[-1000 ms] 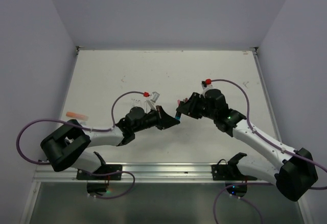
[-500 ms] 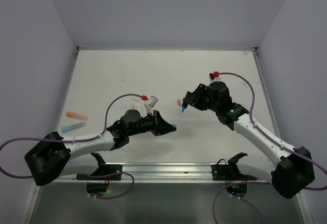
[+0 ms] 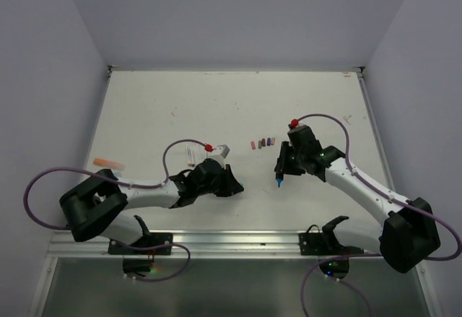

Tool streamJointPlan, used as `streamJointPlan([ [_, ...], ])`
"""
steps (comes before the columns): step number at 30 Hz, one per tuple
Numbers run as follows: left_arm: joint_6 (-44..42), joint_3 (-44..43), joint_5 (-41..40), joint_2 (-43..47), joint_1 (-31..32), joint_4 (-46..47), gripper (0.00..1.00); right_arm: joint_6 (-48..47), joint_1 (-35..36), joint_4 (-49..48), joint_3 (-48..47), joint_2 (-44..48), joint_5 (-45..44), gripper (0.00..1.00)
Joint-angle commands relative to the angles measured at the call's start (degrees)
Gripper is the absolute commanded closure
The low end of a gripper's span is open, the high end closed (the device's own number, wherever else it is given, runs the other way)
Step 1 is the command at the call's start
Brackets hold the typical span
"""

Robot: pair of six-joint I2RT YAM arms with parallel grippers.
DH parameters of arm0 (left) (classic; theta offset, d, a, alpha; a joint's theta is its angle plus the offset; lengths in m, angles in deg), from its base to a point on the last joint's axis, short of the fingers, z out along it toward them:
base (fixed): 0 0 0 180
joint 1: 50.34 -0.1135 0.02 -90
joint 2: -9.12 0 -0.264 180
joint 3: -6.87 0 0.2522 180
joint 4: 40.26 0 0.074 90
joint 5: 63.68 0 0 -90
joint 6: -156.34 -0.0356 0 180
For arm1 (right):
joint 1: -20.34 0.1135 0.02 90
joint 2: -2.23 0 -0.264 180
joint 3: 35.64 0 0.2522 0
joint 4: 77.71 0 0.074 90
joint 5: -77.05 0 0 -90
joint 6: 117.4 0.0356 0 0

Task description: Open the pen caps

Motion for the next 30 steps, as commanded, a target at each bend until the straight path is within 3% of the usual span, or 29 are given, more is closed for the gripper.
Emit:
streamJointPlan([
  [1,2.3,-6.3,-2.4,-6.0,2.4,3.3,1.0,-2.9,0.2,-0.3,2.0,-1.0,0.5,1.0],
  [13,4.9,-8.9,-2.7,-13.9,3.4,5.9,1.0,-3.4,0.1,-5.2,6.2,-6.6,0.9,1.0],
  [20,7.2,-7.7,1.1,-19.2,3.6,16.1,0.91,-2.8,0.2,-9.6,7.5,-8.7,3.6,1.0],
  [30,10.9,-7.7,1.1,-23.4,3.6,21.4,0.76,-1.9,0.3,-13.4,6.9,-12.5,9.3,0.95],
])
